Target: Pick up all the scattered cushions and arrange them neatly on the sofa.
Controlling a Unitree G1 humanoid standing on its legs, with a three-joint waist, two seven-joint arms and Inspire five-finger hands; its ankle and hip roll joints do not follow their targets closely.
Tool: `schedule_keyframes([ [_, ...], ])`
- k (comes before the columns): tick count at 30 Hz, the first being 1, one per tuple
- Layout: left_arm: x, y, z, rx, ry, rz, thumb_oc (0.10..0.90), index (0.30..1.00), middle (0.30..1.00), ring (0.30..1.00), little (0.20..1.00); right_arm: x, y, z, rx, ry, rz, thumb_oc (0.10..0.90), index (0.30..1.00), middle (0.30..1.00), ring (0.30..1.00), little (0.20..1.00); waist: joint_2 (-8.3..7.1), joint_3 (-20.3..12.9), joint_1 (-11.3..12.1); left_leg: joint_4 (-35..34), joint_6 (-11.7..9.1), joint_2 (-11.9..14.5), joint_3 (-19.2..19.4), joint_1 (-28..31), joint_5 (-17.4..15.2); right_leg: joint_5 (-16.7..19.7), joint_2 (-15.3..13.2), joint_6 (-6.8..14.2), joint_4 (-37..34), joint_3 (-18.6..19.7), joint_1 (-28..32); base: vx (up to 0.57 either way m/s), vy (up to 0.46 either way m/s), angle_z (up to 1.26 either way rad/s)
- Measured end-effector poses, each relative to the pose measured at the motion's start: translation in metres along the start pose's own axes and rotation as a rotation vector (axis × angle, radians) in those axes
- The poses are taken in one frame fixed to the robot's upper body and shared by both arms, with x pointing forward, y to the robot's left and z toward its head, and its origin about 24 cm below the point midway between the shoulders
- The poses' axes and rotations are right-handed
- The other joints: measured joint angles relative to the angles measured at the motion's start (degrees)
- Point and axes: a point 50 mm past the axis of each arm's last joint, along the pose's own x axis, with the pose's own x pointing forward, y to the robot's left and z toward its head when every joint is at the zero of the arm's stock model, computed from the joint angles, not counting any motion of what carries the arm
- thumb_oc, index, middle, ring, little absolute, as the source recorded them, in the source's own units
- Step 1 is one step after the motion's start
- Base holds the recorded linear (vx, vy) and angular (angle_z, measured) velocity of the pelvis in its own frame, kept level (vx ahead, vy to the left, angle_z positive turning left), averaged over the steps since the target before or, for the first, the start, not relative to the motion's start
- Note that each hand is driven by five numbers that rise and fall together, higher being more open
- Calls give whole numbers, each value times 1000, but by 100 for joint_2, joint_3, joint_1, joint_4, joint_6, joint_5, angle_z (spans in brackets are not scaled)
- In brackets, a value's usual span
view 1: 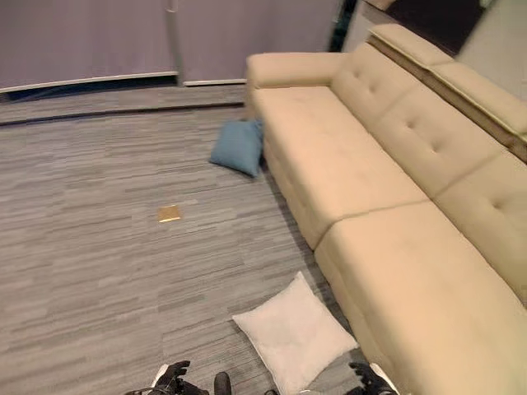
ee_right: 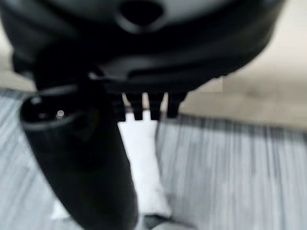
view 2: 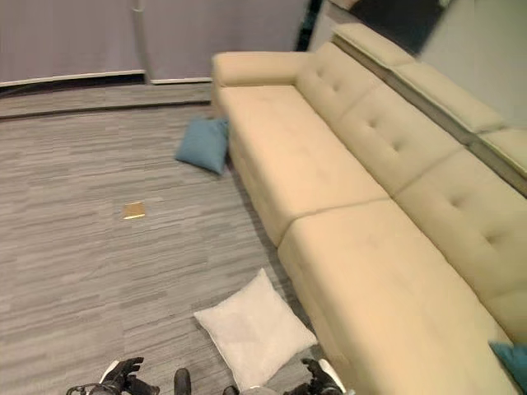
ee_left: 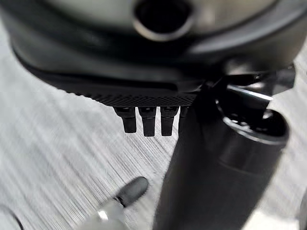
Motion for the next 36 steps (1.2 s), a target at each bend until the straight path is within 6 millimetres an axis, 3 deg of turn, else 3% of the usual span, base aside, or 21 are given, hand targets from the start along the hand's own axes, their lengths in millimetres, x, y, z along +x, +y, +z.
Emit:
schedule_keyframes([
  [1,2,7,7,-5,-20,19,800,900,900,900,900,1,-3,4,25,-6,-20,800,900,900,900,900,-7,76,40,0,46,-38,351,30,-43,-89,-575,82,200,-1420,-86,31,111,-114],
  [3,1,12,2,-4,-15,31,800,900,900,900,900,4,-5,10,11,-17,-22,800,900,900,900,900,32,105,277,-3,-25,50,889,114,-177,-81,-950,83,295,-2471,-177,62,47,-126],
  [4,1,14,0,-13,-9,37,800,900,900,900,900,5,-6,14,3,-29,-21,800,900,900,900,900,27,110,393,-2,-62,91,1061,177,-231,-69,-1063,91,348,-2790,-215,92,-9,-114],
  [5,-2,18,-12,-21,32,49,800,900,900,900,900,6,-7,21,-6,-57,-27,800,900,900,900,900,51,99,289,-15,-102,136,1086,246,-272,-39,-1155,142,267,-2814,-134,117,-19,-67],
  [7,-2,19,-13,-24,30,53,800,900,900,900,900,5,-6,16,-11,-37,-23,800,900,900,900,900,29,84,295,-6,-126,135,1080,274,-314,-35,-1126,162,192,-2588,-100,100,-23,-11],
  [8,-4,17,-19,-20,44,44,800,900,900,900,900,3,-5,9,-12,-19,-19,800,900,900,900,900,-7,59,281,-12,-171,123,1055,328,-284,152,-983,206,37,-2083,-24,15,-63,14],
  [9,-4,13,-21,-18,49,33,800,900,900,900,900,2,-5,3,-15,-6,-18,800,900,900,900,900,-2,46,225,-13,-213,138,1006,377,-269,336,-912,95,-74,-2070,81,14,-64,23],
  [13,-10,-12,-31,-2,67,-35,800,900,900,900,900,-5,-13,-22,-39,56,-32,800,900,900,900,900,295,-219,208,64,-336,355,997,348,-171,493,-590,-147,-439,-1982,271,12,-84,-2],
  [15,-8,-9,-23,15,35,-36,800,900,900,900,900,-5,-20,-24,-44,63,-49,800,900,900,900,900,293,-221,200,414,-312,449,940,230,-205,459,-520,-215,-435,-1895,310,30,-86,-10],
  [17,-5,-4,-13,38,8,-31,800,900,900,900,900,-4,-21,-23,-48,65,-50,800,900,900,900,900,134,-206,228,1069,-394,582,792,42,-239,292,-523,-322,-430,-1704,300,9,-28,-33],
  [19,-4,-2,-9,40,-2,-27,800,900,900,900,900,-1,-25,-18,-51,58,-61,800,900,900,900,900,62,-265,246,1466,-497,689,479,-40,-298,389,-463,-433,-496,-1559,410,70,57,-51],
  [21,-2,-8,4,55,-41,-46,800,900,900,900,900,0,-32,-17,-63,56,-77,800,900,900,900,900,10,-295,217,1577,-681,813,-80,-128,-472,387,-385,-488,-615,-1332,472,134,101,-39],
  [22,-2,-12,7,62,-57,-60,800,900,900,900,900,0,-35,-18,-71,58,-82,800,900,900,900,900,-2,-340,222,1340,-789,824,-379,-112,-518,439,-336,-445,-750,-1269,511,124,90,-50],
  [24,-2,-21,14,50,-82,-84,800,900,900,900,900,-1,-41,-22,-77,73,-94,800,900,900,900,900,-11,-337,203,697,-912,946,-565,-13,-438,493,-303,-505,-823,-1090,551,208,215,-56],
  [25,-2,-25,18,54,-89,-94,800,900,900,900,900,0,-40,-22,-76,78,-92,800,900,900,900,900,-96,-305,232,335,-1145,975,-1072,-106,-288,502,-291,-436,-994,-851,652,260,365,-71],
  [27,-2,-26,21,48,-96,-100,800,900,900,900,900,0,-40,-21,-74,76,-94,800,900,900,900,900,-60,-331,343,21,-1188,1018,-1691,-247,-208,556,-257,-365,-1064,-562,611,167,266,-89],
  [28,-2,-27,21,45,-97,-102,800,900,900,900,900,0,-42,-21,-76,79,-96,800,900,900,900,900,5,-321,352,19,-1155,1080,-1655,-261,-189,618,-232,-265,-1112,-514,661,95,209,-75],
  [29,-3,-31,19,45,-93,-113,800,900,900,900,900,-2,-44,-27,-75,96,-101,800,900,900,900,900,169,-319,293,61,-1070,1130,-1586,-256,150,605,-201,-153,-1117,-475,774,125,315,-51],
  [32,-2,-20,8,56,-57,-83,800,900,900,900,900,-7,-18,-41,-46,148,-42,800,900,900,900,900,-140,-520,206,-7,-903,642,-1226,-12,147,500,-731,31,-789,-277,642,60,313,-47],
  [33,-2,-16,3,58,-35,-74,800,900,900,900,900,-5,-14,-34,-38,134,-33,800,900,900,900,900,-104,-490,225,-2,-738,541,-927,86,124,523,-838,34,-241,-67,315,14,283,-85],
  [36,-2,-12,-4,66,-2,-64,800,900,900,900,900,-2,-11,-22,-5,99,-41,800,900,900,900,900,81,-279,180,-1,-402,295,-534,332,21,673,-1150,271,985,21,-347,-54,344,-74],
])
